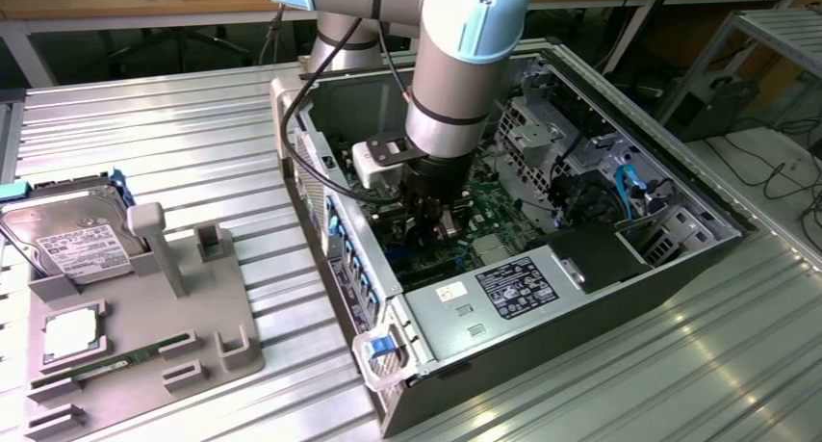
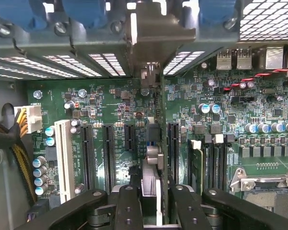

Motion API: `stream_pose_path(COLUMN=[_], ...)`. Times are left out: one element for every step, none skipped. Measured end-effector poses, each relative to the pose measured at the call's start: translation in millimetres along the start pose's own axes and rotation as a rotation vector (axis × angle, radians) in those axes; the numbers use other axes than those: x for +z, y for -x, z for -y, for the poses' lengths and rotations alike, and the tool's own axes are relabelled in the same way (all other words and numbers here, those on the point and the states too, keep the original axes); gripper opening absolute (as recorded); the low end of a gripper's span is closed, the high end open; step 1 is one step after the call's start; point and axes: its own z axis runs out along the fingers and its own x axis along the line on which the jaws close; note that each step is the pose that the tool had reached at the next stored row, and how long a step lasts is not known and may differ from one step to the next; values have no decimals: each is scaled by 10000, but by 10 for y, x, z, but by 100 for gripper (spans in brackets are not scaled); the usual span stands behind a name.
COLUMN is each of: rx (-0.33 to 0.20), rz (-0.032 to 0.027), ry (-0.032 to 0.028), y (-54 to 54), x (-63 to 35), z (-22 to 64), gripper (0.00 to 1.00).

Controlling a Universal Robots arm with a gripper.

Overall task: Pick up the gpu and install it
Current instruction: 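Insert the gpu into the slot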

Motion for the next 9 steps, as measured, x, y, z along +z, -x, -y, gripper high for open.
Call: stream_pose_path(rx=[0, 0, 0, 1, 0, 0, 0, 0, 0], rz=[-1, 3, 8, 11, 17, 19, 19, 19, 18], ry=[2, 3, 2, 2, 1, 0, 0, 0, 0], y=[-1, -1, -1, -1, 0, 0, 0, 0, 0], x=[6, 16, 20, 21, 23, 23, 23, 23, 23], z=[0, -1, -1, -1, -1, 0, 0, 0, 0], gripper=[28, 28, 28, 28, 28, 28, 28, 28, 28])
